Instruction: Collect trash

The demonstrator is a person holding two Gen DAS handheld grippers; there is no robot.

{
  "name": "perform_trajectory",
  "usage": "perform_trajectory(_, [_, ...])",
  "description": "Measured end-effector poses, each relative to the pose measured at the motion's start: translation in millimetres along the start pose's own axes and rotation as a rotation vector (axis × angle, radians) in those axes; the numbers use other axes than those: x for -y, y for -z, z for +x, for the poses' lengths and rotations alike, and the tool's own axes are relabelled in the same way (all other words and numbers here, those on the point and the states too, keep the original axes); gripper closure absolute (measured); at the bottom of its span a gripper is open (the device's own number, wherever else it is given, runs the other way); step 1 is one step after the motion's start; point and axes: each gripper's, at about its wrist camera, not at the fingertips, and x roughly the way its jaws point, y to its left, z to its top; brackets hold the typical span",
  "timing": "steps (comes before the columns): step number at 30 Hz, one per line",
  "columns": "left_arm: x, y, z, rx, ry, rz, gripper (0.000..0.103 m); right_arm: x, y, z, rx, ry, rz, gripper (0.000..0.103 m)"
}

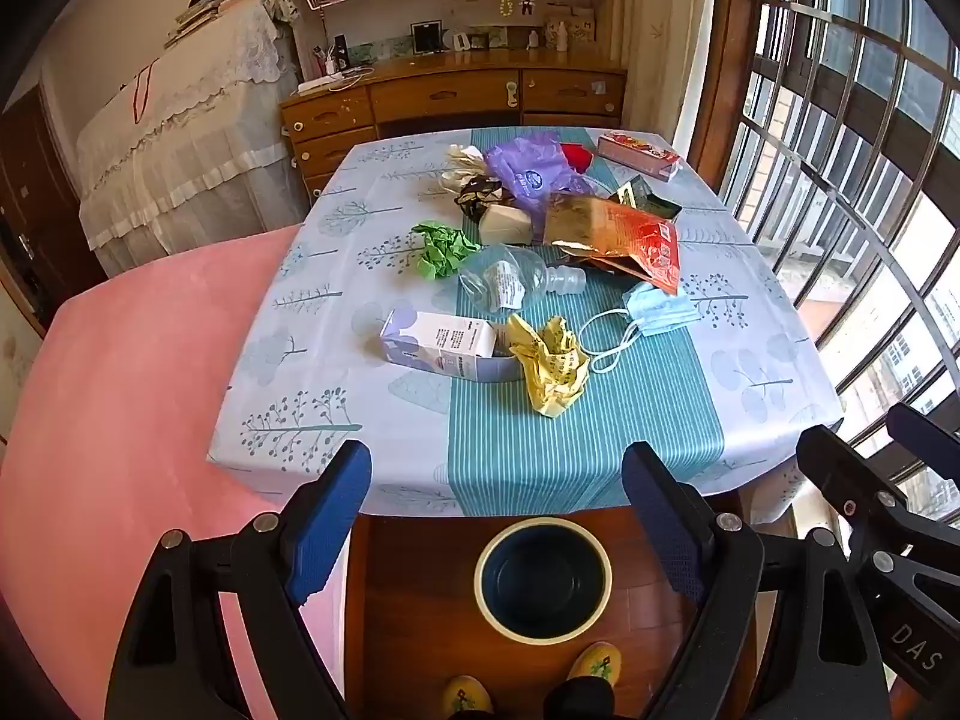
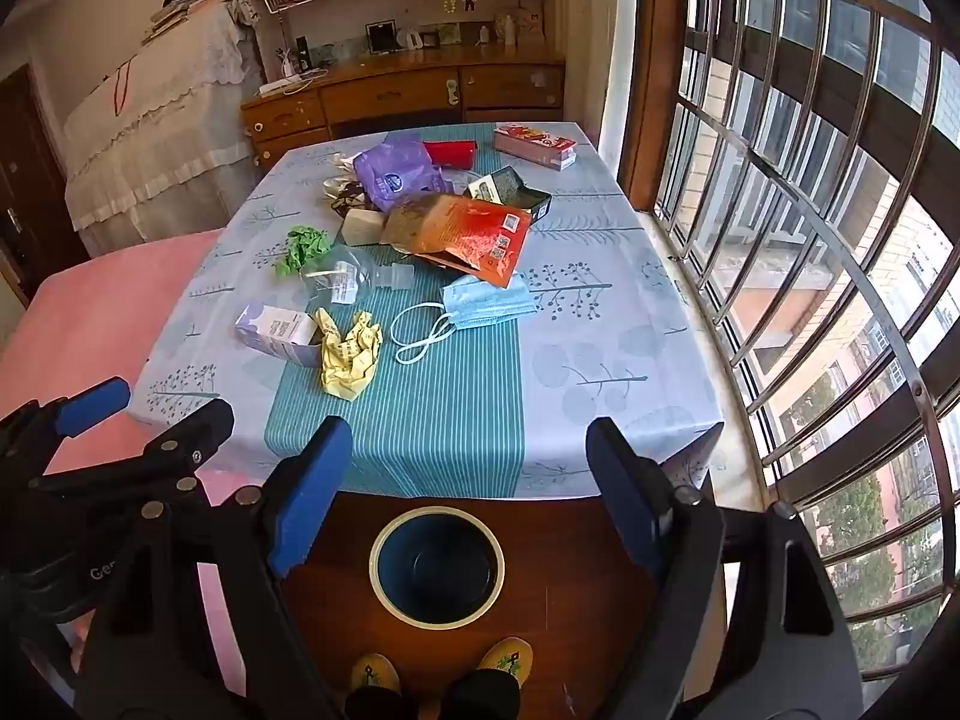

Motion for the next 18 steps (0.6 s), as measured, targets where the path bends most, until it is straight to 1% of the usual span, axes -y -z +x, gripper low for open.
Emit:
perform_trajectory(3, [-1.7,-0.2,1.7,-0.008,-0.007,-0.005,0.016,-3.6,-2.2,1.9,-0.018,-0.001,-0.004,0.024])
perform_trajectory(5, [-3.3,-0.9,4.4,-0.022,-0.005,-0.01,0.016,-4.2,-3.3,-1.2,-0.013,-0.017,0.002,0.024])
perform_trajectory(6, [-1.7,-6.9,0.7,-0.009,-0.009,-0.002,0.016,-3.2,-0.9,1.3,-0.015,-0.028,0.001,0.024])
perform_trajectory(8, [-2.6,-9.7,1.5,-0.018,-0.006,-0.007,0.016,-4.2,0.1,1.8,-0.014,-0.039,0.004,0.024])
perform_trajectory(9, [-3.7,-3.5,-0.5,-0.007,-0.006,-0.002,0.016,-3.3,-0.9,2.7,-0.018,-0.047,0.011,0.024])
perform_trajectory(15, [-3.2,-2.2,0.7,-0.004,-0.005,-0.006,0.016,-6.3,0.2,9.5,-0.028,-0.062,0.023,0.024])
perform_trajectory(18, [-5.0,1.4,-6.0,0.003,-0.004,-0.01,0.016,-6.8,0.5,9.0,-0.027,-0.063,0.022,0.024])
